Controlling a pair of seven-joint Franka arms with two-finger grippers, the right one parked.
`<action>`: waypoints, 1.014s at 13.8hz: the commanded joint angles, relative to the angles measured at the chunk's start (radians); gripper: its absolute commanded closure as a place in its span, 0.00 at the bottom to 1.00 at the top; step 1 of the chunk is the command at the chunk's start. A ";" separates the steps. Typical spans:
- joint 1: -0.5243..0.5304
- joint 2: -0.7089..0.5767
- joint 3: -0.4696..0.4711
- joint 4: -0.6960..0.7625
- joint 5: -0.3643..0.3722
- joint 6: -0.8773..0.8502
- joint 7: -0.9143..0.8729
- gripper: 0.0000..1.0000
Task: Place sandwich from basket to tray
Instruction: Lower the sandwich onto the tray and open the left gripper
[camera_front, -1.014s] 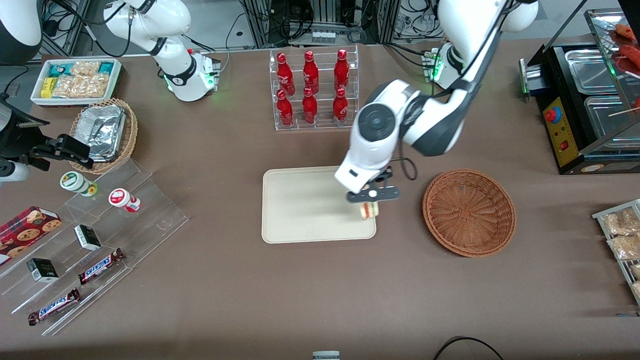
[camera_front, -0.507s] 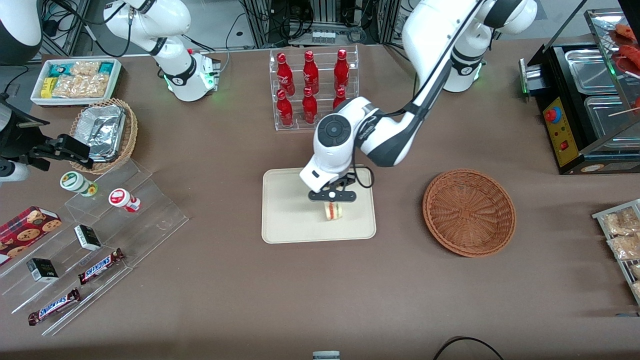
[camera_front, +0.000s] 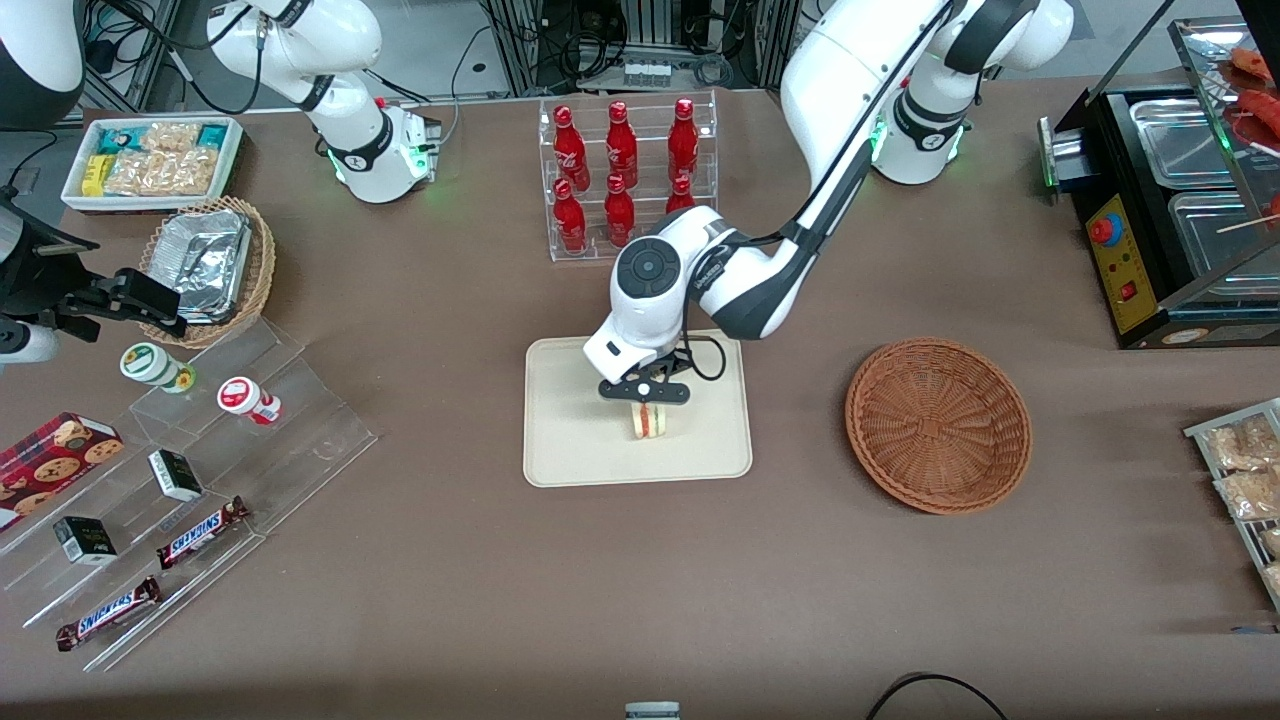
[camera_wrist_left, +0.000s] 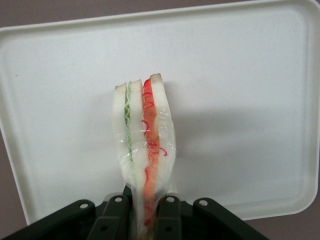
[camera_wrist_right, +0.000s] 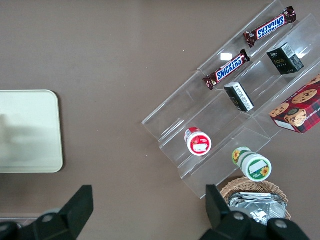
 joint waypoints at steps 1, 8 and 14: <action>-0.026 0.036 0.011 0.034 0.011 0.029 -0.006 0.98; -0.040 0.083 0.014 0.055 0.013 0.060 -0.014 0.52; -0.033 0.025 0.017 0.046 0.011 0.035 -0.019 0.00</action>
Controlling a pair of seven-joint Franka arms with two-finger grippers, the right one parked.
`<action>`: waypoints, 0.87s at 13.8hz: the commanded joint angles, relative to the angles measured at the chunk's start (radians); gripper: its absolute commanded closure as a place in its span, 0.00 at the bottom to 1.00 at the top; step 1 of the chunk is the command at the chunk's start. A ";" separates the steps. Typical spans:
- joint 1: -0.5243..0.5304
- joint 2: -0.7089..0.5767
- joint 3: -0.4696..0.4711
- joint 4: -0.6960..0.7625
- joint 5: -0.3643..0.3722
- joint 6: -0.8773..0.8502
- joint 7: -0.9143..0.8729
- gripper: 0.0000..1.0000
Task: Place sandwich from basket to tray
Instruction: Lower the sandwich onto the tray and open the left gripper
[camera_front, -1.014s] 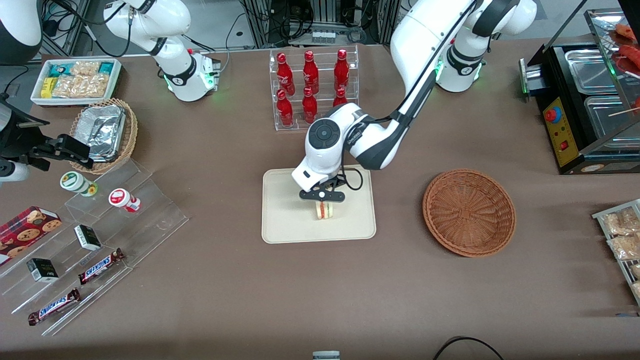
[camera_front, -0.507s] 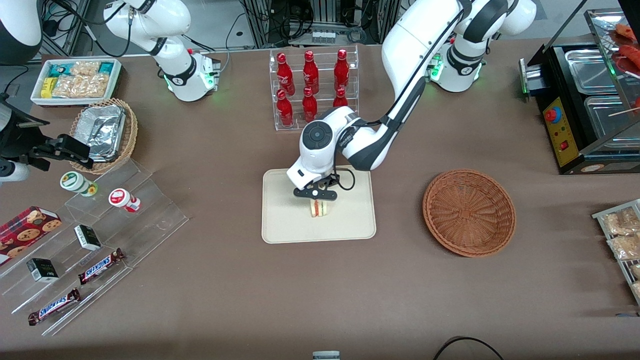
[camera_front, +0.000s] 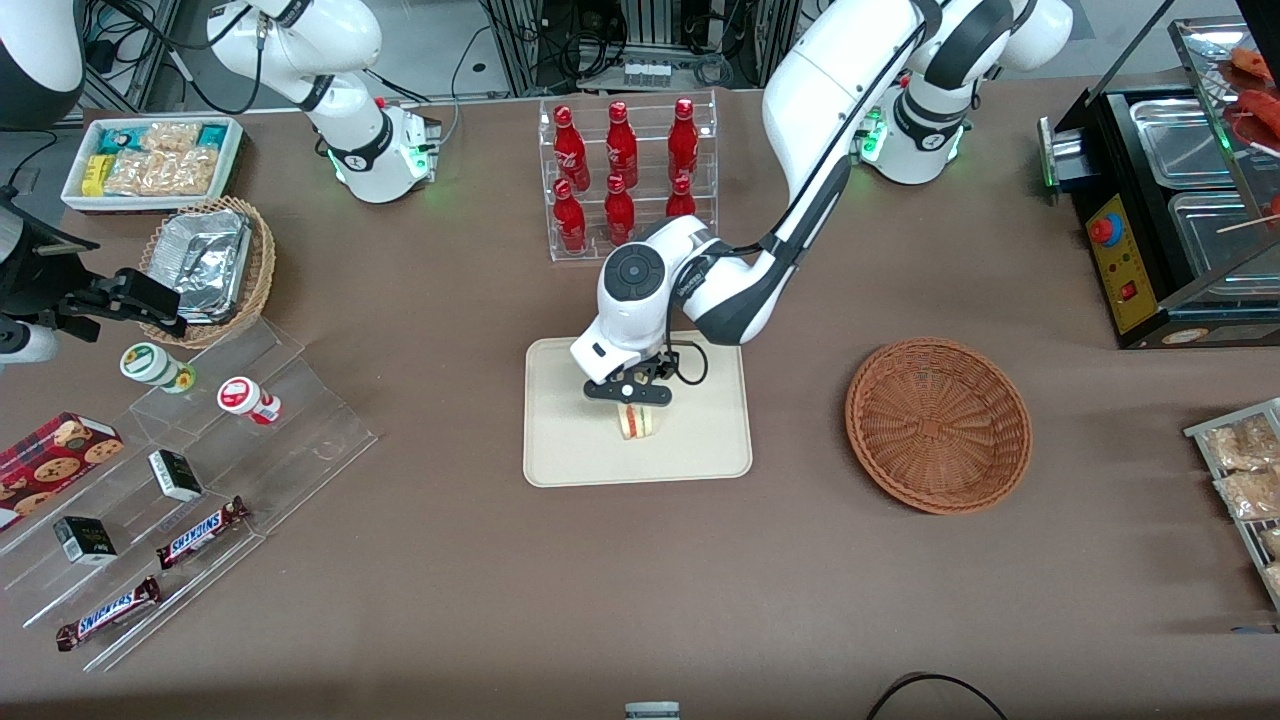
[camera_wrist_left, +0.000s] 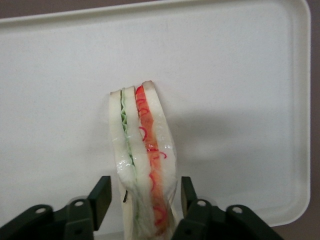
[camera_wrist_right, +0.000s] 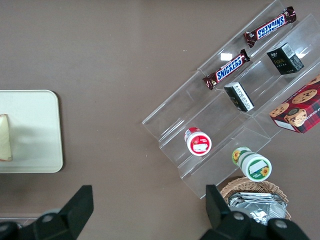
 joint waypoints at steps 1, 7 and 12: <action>-0.004 -0.045 0.012 0.004 0.008 -0.049 -0.017 0.00; 0.065 -0.194 0.028 0.001 0.008 -0.256 -0.065 0.00; 0.192 -0.364 0.032 -0.079 0.014 -0.348 -0.055 0.00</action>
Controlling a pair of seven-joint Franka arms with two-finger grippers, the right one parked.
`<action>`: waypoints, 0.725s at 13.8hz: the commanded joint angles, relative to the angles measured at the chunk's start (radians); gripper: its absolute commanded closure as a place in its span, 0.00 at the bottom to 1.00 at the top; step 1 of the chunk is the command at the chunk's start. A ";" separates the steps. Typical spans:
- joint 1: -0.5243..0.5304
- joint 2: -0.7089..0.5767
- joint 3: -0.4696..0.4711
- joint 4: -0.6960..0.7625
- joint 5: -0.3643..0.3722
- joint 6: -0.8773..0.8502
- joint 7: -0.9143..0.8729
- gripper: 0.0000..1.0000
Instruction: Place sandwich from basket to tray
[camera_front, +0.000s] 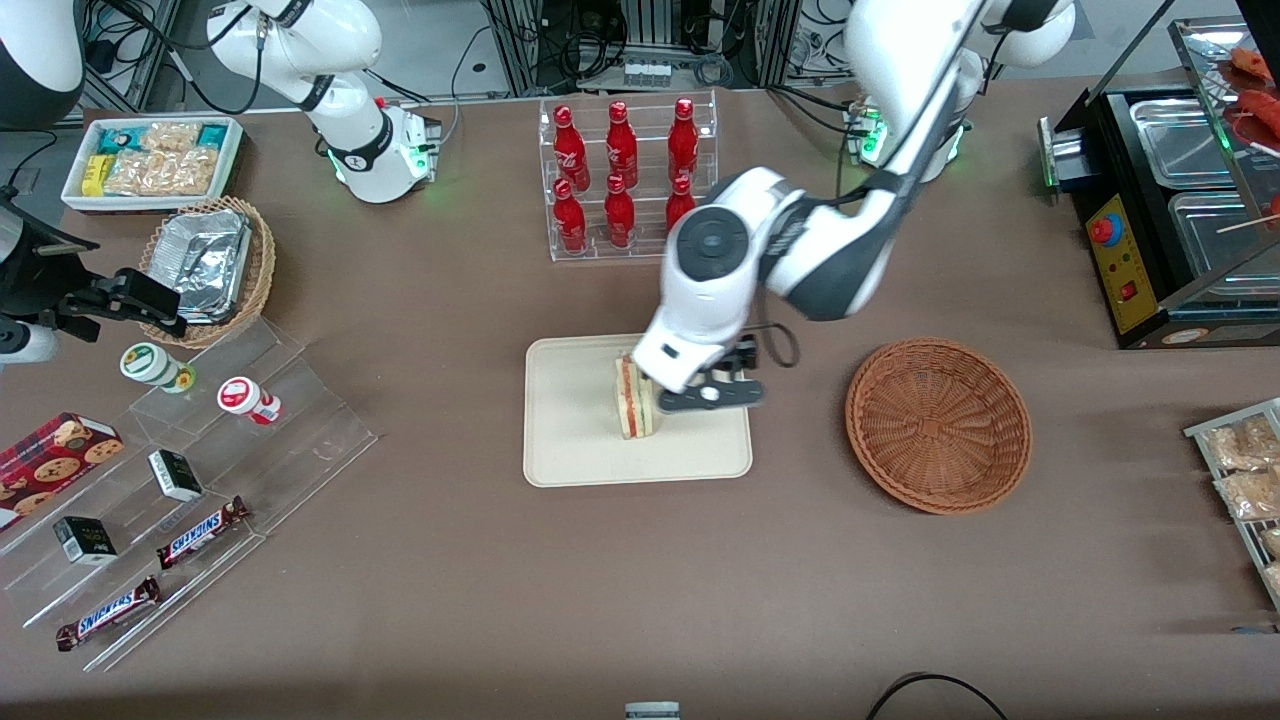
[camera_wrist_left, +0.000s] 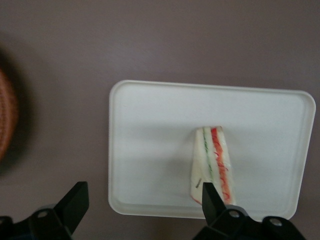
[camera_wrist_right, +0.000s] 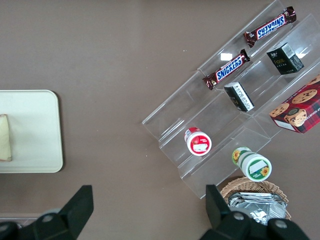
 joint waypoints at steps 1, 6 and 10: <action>0.070 -0.146 -0.001 -0.117 0.015 -0.038 -0.006 0.00; 0.228 -0.337 -0.003 -0.245 0.015 -0.081 0.140 0.00; 0.339 -0.432 -0.003 -0.245 0.000 -0.210 0.312 0.00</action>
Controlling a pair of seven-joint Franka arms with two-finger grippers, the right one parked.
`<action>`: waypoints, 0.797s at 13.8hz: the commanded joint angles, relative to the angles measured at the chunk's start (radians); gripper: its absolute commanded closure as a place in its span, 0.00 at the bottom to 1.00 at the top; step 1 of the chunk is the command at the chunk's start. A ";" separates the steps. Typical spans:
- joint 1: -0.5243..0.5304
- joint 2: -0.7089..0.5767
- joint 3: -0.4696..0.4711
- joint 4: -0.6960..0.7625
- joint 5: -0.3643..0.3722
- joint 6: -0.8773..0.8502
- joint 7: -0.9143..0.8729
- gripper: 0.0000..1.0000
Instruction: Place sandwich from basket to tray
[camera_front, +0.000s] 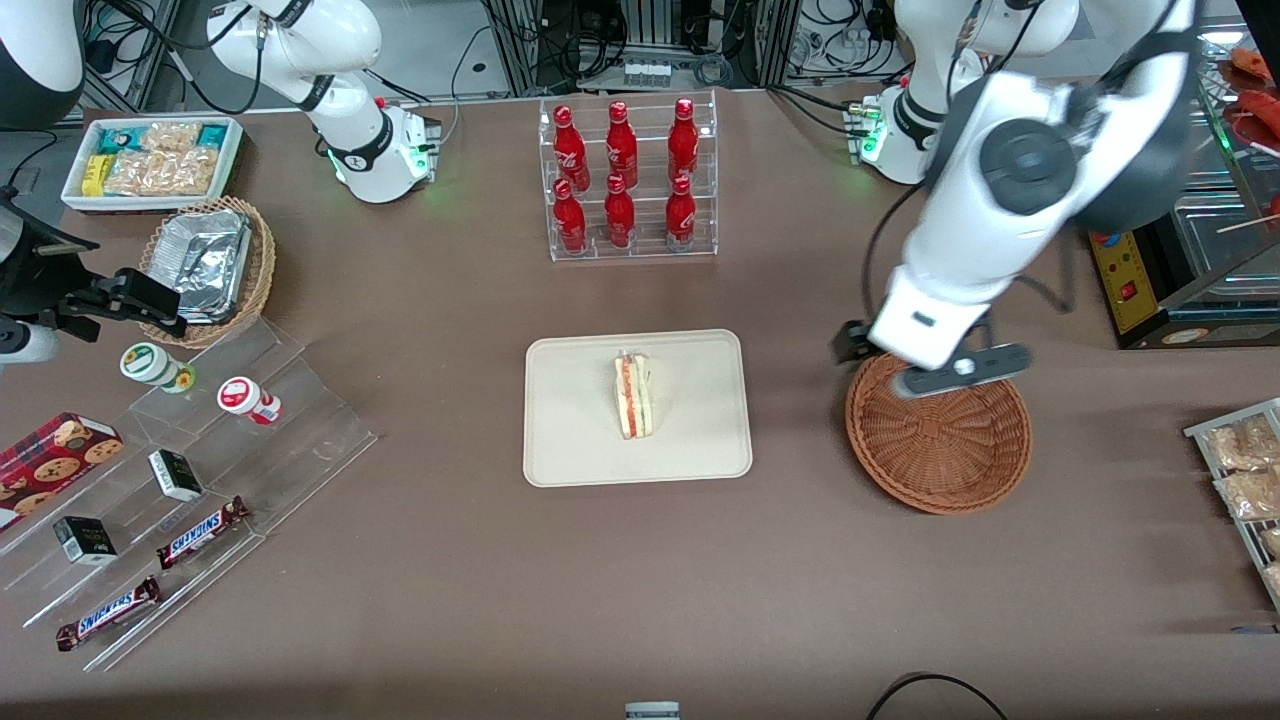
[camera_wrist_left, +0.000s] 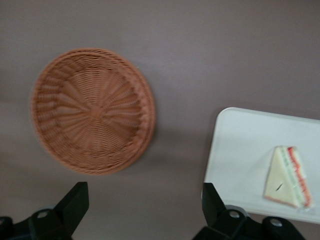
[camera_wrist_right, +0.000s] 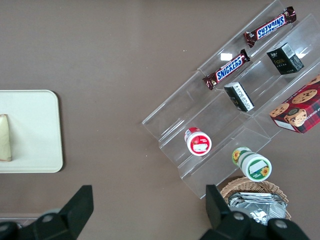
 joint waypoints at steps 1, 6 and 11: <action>0.070 -0.083 -0.013 -0.038 -0.009 -0.047 0.090 0.00; 0.207 -0.134 -0.011 -0.033 -0.061 -0.112 0.293 0.00; 0.268 -0.141 0.019 -0.003 -0.089 -0.136 0.423 0.00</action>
